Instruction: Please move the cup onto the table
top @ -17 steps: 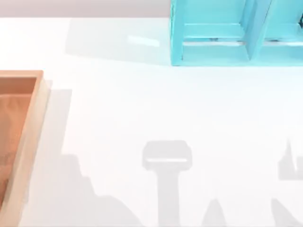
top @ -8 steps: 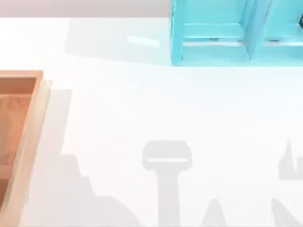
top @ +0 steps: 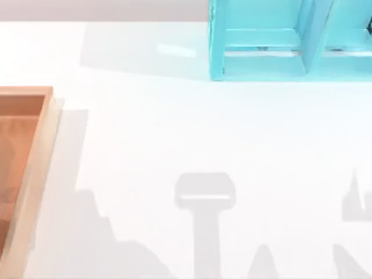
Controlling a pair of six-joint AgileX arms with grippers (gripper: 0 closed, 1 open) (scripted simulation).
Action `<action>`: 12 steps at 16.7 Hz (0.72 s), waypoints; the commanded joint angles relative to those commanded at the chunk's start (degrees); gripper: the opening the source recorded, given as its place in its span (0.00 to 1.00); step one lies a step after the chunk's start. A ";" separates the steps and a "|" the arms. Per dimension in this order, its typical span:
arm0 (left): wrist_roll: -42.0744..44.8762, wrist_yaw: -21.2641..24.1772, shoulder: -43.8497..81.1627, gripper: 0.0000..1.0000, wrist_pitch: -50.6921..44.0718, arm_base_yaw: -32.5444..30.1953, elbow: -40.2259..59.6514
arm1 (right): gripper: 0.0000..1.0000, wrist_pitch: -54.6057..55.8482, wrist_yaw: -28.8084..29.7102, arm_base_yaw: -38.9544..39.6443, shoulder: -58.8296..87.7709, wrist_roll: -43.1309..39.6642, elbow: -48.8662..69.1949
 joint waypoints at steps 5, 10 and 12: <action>-0.58 -0.02 -0.34 0.00 0.09 0.03 0.70 | 1.00 0.00 0.00 0.00 0.00 0.00 0.00; -7.96 -0.54 -2.44 0.00 -1.82 -1.83 7.69 | 1.00 0.00 0.00 0.00 0.00 0.00 0.00; -11.92 -0.65 -3.64 0.00 -5.02 -4.66 10.54 | 1.00 0.00 0.00 0.00 0.00 0.00 0.00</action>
